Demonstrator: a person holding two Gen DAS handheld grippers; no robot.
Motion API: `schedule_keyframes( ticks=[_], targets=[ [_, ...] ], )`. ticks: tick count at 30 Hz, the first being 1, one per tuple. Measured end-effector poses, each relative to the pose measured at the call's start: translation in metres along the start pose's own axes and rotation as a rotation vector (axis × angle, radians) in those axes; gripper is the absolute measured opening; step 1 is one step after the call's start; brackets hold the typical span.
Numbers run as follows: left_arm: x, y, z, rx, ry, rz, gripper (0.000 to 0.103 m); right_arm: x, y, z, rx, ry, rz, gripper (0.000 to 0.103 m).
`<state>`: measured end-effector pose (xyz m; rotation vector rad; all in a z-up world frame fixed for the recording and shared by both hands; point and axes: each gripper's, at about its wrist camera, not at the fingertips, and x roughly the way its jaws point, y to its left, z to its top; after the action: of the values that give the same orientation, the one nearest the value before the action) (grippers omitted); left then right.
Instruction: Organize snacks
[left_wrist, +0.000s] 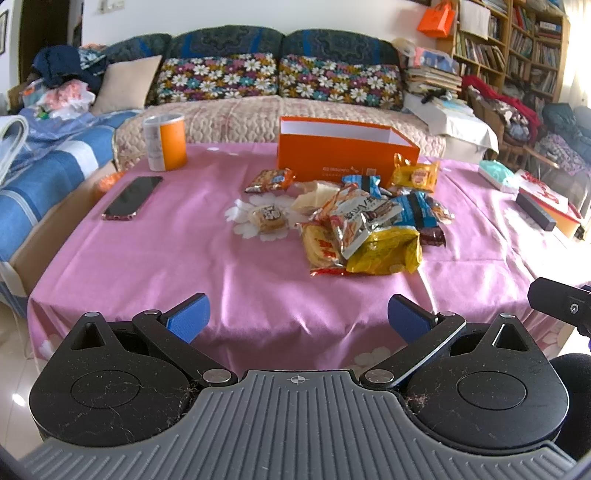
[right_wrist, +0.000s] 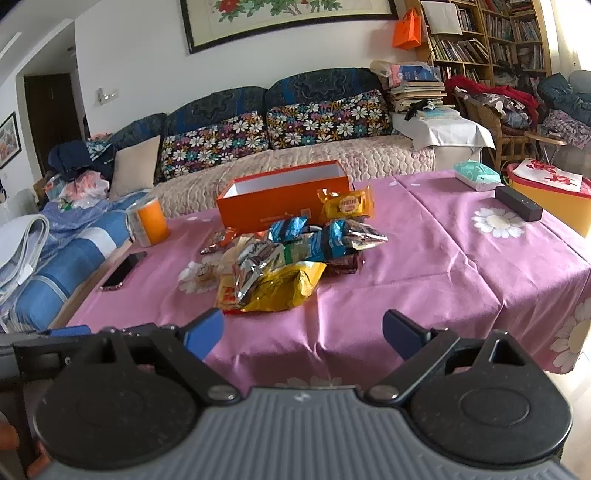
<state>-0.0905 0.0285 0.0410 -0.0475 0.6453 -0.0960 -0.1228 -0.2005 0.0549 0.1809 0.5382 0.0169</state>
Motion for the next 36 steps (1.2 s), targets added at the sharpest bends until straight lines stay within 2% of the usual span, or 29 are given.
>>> schedule_keyframes(
  ticks=[11,21,26,30,36],
  targets=[
    [0.001,0.0,-0.001,0.001,0.002,0.003,0.091,0.004,0.003,-0.001,-0.006,0.009,0.006,0.095],
    [0.021,0.003,-0.008,0.003,0.055,0.014,0.091,0.019,0.003,-0.008,-0.006,0.053,0.007,0.095],
    [0.043,0.01,-0.009,-0.009,0.112,0.037,0.091,0.044,0.001,-0.015,0.004,0.129,0.027,0.095],
    [0.066,0.019,-0.003,-0.015,0.162,0.022,0.091,0.07,-0.003,-0.016,0.005,0.179,0.033,0.095],
    [0.113,0.028,0.034,-0.006,0.155,-0.022,0.09,0.138,-0.014,0.004,-0.01,0.227,0.048,0.095]
  ],
)
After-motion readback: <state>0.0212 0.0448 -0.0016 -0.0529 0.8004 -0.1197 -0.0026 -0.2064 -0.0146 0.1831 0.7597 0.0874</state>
